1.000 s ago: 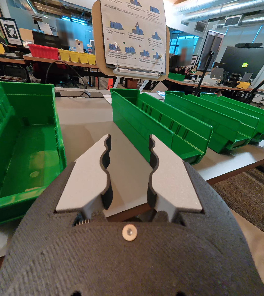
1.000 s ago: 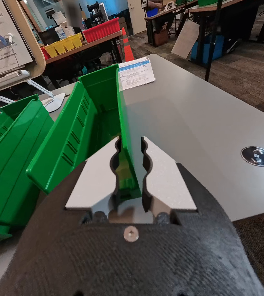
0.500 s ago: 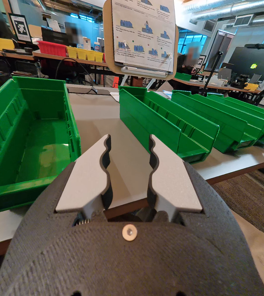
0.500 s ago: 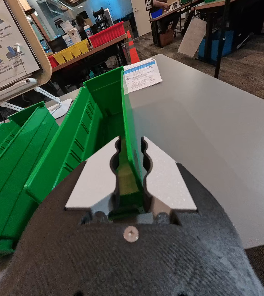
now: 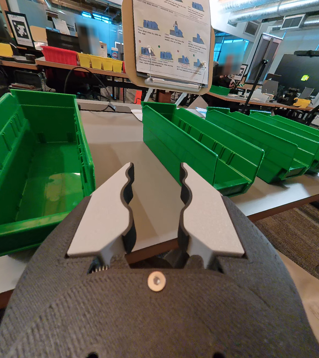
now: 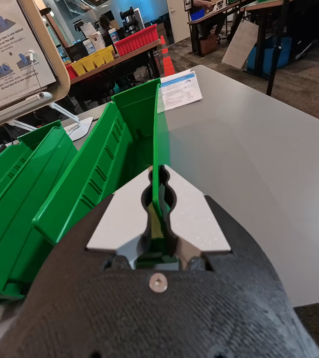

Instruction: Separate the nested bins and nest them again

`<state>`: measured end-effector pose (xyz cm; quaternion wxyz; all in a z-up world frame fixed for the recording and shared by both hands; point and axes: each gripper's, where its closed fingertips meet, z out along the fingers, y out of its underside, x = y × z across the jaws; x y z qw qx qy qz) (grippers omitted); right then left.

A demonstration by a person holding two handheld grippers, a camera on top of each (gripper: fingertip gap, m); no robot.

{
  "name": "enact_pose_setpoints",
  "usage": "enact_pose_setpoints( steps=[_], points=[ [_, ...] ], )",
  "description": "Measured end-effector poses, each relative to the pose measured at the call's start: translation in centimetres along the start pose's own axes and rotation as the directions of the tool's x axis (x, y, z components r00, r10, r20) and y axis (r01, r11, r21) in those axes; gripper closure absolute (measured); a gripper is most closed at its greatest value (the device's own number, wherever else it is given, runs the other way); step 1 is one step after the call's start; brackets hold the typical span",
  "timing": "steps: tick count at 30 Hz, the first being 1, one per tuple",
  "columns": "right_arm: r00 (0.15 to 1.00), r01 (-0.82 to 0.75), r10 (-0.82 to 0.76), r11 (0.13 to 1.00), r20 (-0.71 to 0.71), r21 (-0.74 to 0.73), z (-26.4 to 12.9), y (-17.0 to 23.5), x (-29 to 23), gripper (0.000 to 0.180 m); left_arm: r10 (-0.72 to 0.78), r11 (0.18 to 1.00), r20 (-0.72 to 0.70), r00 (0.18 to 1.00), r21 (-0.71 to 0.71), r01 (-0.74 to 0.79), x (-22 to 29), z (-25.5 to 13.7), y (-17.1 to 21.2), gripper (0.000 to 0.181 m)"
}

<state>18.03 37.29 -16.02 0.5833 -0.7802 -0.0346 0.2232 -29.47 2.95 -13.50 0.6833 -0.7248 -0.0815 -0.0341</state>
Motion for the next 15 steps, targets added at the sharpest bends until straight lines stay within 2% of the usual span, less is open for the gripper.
enact_pose_setpoints(
  steps=[6, 11, 15],
  points=[
    [1.0, -0.027, 0.027, 1.0, -0.008, 0.005, -0.8, -0.2, 0.5, 0.177, 0.001, 1.0, -0.02, 1.0, -0.009, -0.001, 0.5, 0.5, 0.2, 0.135],
    [0.995, -0.105, 0.104, 0.989, 0.011, 0.102, -2.2, -2.4, 0.2, 0.177, 0.002, 1.0, -0.032, 0.999, -0.012, -0.002, 0.9, 0.8, 0.2, 0.135],
    [0.999, -0.022, 0.015, 0.982, 0.04, 0.186, -4.1, -5.4, -2.9, 0.177, 0.043, 0.999, -0.038, 0.998, -0.006, -0.043, 1.3, 0.9, 0.1, 0.135]
  ],
)
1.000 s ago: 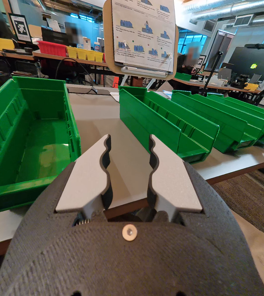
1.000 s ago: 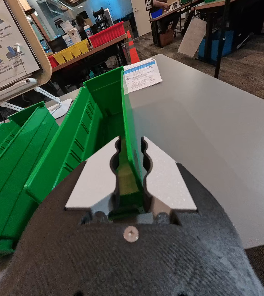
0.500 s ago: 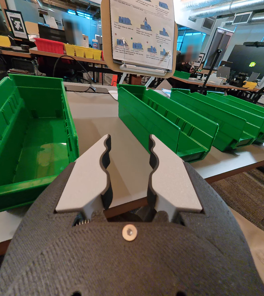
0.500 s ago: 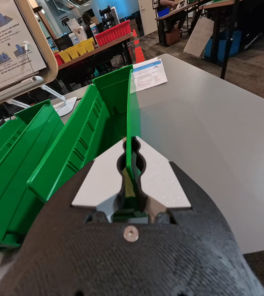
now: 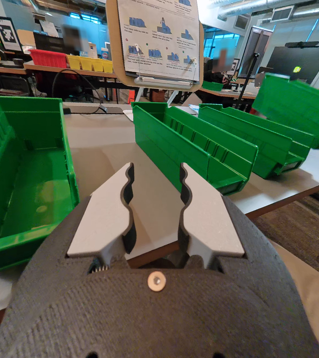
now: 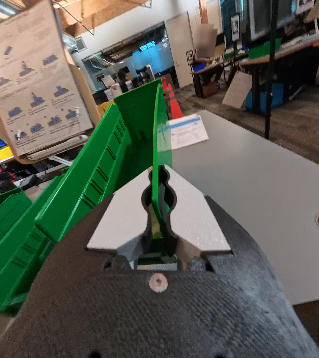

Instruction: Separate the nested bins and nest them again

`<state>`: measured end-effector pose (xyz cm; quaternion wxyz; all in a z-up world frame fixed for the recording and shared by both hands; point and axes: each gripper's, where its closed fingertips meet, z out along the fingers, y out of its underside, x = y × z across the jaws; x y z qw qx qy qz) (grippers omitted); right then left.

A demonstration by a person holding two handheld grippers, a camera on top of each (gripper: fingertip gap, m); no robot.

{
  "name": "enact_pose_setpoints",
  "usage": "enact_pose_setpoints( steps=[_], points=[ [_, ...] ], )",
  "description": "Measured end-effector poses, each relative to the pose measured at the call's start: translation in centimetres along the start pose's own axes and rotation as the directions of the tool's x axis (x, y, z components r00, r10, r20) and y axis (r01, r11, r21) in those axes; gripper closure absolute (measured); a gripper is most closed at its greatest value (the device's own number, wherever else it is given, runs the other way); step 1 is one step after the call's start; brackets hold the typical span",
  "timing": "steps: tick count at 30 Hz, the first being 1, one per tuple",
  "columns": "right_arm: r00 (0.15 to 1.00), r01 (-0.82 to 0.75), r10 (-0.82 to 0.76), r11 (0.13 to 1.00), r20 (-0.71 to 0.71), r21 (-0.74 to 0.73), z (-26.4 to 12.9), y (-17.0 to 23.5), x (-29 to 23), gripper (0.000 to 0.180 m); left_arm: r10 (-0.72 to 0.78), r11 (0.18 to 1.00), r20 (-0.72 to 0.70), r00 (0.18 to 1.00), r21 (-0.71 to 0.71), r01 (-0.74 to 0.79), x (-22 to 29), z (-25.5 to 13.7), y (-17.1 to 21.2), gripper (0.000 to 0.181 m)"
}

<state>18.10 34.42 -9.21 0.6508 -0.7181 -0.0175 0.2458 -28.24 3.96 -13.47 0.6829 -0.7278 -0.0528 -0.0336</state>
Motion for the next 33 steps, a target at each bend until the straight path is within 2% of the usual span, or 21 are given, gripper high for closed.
enact_pose_setpoints(
  steps=[3, 7, 10, 15, 19, 20, 21, 23, 26, 27, 29, 33],
  points=[
    [0.993, 0.07, -0.075, 0.996, 0.096, 0.055, -0.9, -2.1, -5.3, 0.177, 0.054, 0.999, -0.012, 0.998, 0.008, -0.054, 0.7, 0.1, -0.1, 0.135],
    [0.959, 0.086, -0.113, 0.99, 0.26, 0.113, -2.7, -4.3, -13.6, 0.178, 0.115, 0.993, -0.034, 0.993, 0.016, -0.115, 2.0, -0.1, -0.3, 0.134],
    [0.925, 0.107, -0.154, 0.983, 0.348, 0.152, -4.5, -4.7, -19.2, 0.178, 0.037, 0.998, -0.085, 0.996, 0.048, -0.033, 4.1, -0.5, -1.1, 0.133],
    [0.9, 0.054, -0.135, 0.978, 0.415, 0.202, -7.9, -0.6, -27.5, 0.178, -0.171, 0.971, -0.192, 0.966, 0.134, 0.199, 9.7, -2.2, -3.0, 0.112],
    [0.841, 0.139, -0.201, 0.978, 0.503, 0.157, -10.4, 5.2, -33.7, 0.178, -0.121, 0.977, -0.193, 0.974, 0.149, 0.151, 12.9, -3.1, -2.9, 0.102],
    [0.828, 0.166, -0.218, 0.975, 0.517, 0.145, -10.8, 6.5, -34.7, 0.179, -0.096, 0.983, -0.208, 0.973, 0.134, 0.125, 13.6, -3.2, -2.6, 0.101],
    [0.819, 0.191, -0.234, 0.972, 0.524, 0.136, -11.1, 7.5, -35.4, 0.178, -0.071, 0.987, -0.244, 0.967, 0.124, 0.103, 14.4, -3.4, -2.4, 0.111],
    [0.811, 0.231, -0.272, 0.962, 0.518, 0.143, -11.6, 8.7, -36.4, 0.178, -0.061, 0.996, -0.236, 0.97, 0.055, 0.077, 14.4, -2.9, -1.3, 0.111],
    [0.795, 0.282, -0.34, 0.94, 0.502, 0.191, -12.5, 9.3, -37.5, 0.178, -0.136, 0.99, -0.285, 0.949, -0.013, 0.138, 14.7, -2.7, -0.5, 0.115],
    [0.782, 0.298, -0.367, 0.93, 0.504, 0.216, -12.8, 9.3, -37.9, 0.178, -0.164, 0.986, -0.272, 0.948, -0.016, 0.166, 14.3, -2.7, -0.5, 0.123],
    [0.77, 0.3, -0.391, 0.919, 0.504, 0.255, -13.7, 9.2, -38.6, 0.178, -0.171, 0.982, -0.274, 0.947, 0.033, 0.187, 13.8, -3.1, -1.3, 0.127],
    [0.765, 0.264, -0.403, 0.908, 0.503, 0.326, -15.0, 8.3, -39.2, 0.174, -0.086, 0.983, -0.255, 0.963, 0.136, 0.124, 13.1, -3.9, -2.7, 0.138]
  ],
)
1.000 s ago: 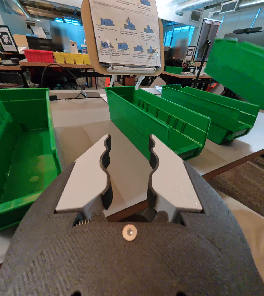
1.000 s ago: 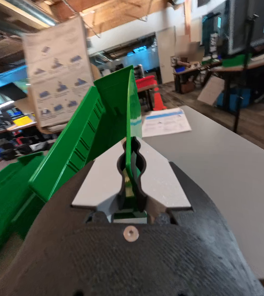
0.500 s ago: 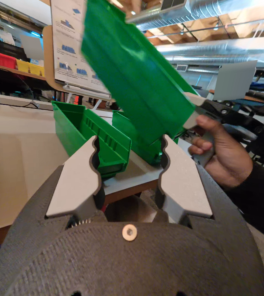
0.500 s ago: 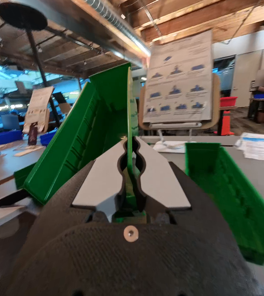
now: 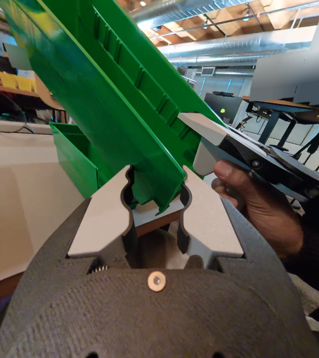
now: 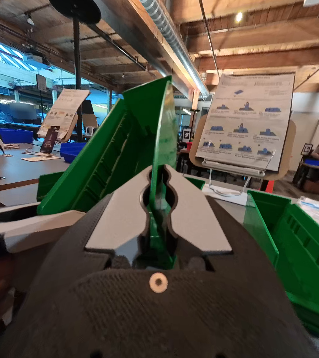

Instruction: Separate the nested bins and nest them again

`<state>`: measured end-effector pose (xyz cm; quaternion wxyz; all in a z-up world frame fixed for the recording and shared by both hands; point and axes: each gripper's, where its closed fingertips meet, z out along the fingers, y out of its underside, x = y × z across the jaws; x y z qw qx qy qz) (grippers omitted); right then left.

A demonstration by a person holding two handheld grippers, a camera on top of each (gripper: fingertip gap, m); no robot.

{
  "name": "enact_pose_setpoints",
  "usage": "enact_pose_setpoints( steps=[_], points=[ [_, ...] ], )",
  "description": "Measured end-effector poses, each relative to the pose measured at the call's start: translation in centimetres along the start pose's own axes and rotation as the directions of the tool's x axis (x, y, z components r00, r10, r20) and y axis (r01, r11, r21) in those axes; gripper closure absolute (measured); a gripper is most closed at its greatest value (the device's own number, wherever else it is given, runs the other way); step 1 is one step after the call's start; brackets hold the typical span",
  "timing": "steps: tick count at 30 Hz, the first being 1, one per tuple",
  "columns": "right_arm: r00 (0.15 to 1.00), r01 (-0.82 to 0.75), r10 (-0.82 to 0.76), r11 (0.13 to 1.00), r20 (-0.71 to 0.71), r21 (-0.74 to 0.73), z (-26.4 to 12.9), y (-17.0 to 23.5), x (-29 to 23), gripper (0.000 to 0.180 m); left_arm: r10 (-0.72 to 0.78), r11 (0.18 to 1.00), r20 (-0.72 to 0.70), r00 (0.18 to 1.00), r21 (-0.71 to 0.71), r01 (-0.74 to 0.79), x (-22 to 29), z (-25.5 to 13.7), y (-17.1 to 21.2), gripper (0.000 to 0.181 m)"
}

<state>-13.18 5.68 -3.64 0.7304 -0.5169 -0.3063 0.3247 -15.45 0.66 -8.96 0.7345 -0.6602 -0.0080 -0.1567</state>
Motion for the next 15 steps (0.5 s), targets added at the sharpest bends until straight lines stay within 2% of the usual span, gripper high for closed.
enact_pose_setpoints(
  steps=[2, 4, 5, 7, 11, 12, 15],
  points=[
    [0.999, 0.025, -0.026, 0.999, 0.035, 0.038, -0.2, -0.5, -0.6, 0.165, 0.011, 1.0, 0.013, 1.0, 0.007, -0.011, -0.6, -0.1, -0.3, 0.147],
    [0.995, 0.056, -0.061, 0.997, 0.077, 0.059, -0.5, -0.9, -1.6, 0.151, 0.025, 1.0, 0.071, 0.997, 0.006, -0.026, -1.9, -0.1, -0.5, 0.168],
    [0.994, 0.068, -0.072, 0.996, 0.081, 0.058, -0.6, -0.8, -2.0, 0.147, 0.042, 0.999, 0.084, 0.996, -0.007, -0.041, -2.3, -0.1, -0.4, 0.172],
    [0.993, 0.083, -0.087, 0.995, 0.084, 0.048, -0.6, -0.6, -2.4, 0.144, 0.006, 1.0, 0.088, 0.996, -0.003, -0.006, -2.9, -0.1, -0.6, 0.174],
    [0.969, 0.214, -0.215, 0.977, 0.123, 0.017, -0.5, 0.2, -4.0, 0.129, -0.034, 0.999, 0.141, 0.989, 0.045, 0.028, -4.8, -0.5, -1.9, 0.179],
    [0.963, 0.223, -0.223, 0.975, 0.153, 0.019, -0.7, 0.3, -4.9, 0.123, -0.039, 0.998, 0.157, 0.987, 0.056, 0.03, -5.6, -0.7, -2.4, 0.18],
    [0.964, 0.165, -0.165, 0.986, 0.211, 0.018, -1.1, 0.0, -6.7, 0.119, -0.055, 0.996, 0.151, 0.987, 0.073, 0.045, -7.1, -1.0, -3.6, 0.181]
  ],
)
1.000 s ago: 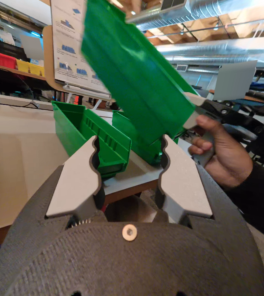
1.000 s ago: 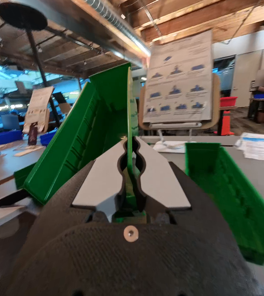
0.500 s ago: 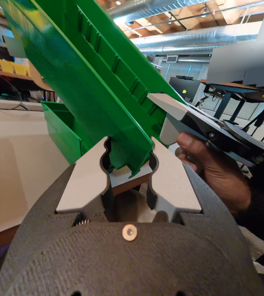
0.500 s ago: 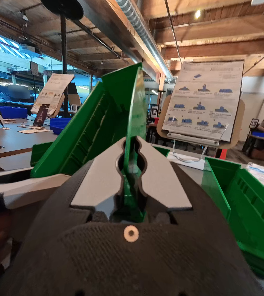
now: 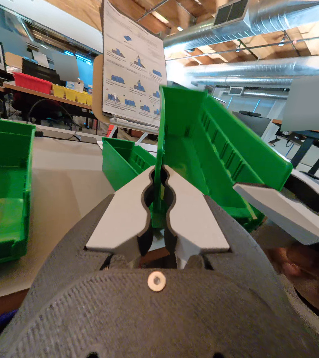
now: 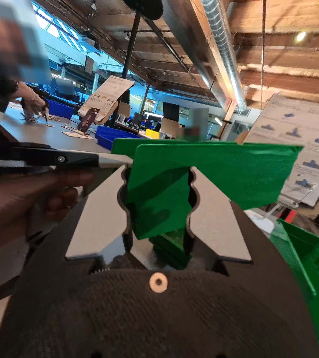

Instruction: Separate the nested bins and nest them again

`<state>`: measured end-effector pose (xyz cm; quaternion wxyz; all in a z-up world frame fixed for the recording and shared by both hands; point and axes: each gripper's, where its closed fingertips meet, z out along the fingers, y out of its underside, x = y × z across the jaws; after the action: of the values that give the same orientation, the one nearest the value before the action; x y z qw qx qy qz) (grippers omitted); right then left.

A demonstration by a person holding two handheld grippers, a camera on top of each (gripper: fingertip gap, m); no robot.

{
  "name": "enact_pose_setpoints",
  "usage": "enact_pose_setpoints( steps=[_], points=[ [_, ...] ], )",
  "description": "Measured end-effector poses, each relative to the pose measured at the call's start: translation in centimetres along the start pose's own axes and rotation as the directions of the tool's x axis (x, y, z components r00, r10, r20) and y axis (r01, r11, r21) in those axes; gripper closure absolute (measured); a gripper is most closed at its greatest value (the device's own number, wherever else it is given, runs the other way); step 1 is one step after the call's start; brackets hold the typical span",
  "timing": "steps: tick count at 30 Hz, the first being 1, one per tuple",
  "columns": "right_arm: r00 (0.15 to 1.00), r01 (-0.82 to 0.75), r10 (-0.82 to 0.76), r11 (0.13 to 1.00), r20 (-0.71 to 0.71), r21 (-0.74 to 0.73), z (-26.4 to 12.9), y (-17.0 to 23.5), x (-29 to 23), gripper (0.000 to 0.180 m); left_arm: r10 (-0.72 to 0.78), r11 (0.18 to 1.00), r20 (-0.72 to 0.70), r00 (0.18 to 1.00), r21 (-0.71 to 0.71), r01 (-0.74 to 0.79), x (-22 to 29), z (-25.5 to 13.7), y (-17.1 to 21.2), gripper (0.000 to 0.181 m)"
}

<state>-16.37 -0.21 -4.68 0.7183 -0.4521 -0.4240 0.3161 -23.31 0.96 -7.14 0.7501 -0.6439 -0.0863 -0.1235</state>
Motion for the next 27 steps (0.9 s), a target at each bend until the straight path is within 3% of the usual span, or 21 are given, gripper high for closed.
enact_pose_setpoints(
  steps=[4, 8, 15, 19, 27],
  points=[
    [0.998, -0.042, 0.043, 0.999, 0.039, -0.011, 0.0, 0.6, -0.2, 0.132, -0.002, 1.0, 0.069, 0.998, -0.001, 0.002, -1.7, -0.1, -0.3, 0.181],
    [0.999, -0.026, 0.024, 0.999, 0.046, 0.03, -0.5, 0.1, -0.6, 0.141, -0.057, 0.994, 0.112, 0.992, 0.095, 0.046, -4.9, -0.8, -3.8, 0.181],
    [0.98, -0.143, 0.16, 0.979, 0.118, -0.143, 0.2, 5.4, -1.2, 0.149, 0.023, 0.972, 0.358, 0.934, 0.212, -0.105, -13.9, -4.6, -10.0, 0.181],
    [0.968, -0.165, 0.2, 0.963, 0.154, -0.214, 0.4, 7.3, -2.0, 0.151, 0.008, 0.98, 0.43, 0.903, 0.174, -0.092, -17.7, -5.8, -9.7, 0.181],
    [0.954, -0.156, 0.21, 0.957, 0.215, -0.243, 0.2, 7.9, -3.3, 0.154, 0.091, 0.993, 0.48, 0.872, 0.028, -0.119, -20.1, -4.7, -6.1, 0.181]
  ],
)
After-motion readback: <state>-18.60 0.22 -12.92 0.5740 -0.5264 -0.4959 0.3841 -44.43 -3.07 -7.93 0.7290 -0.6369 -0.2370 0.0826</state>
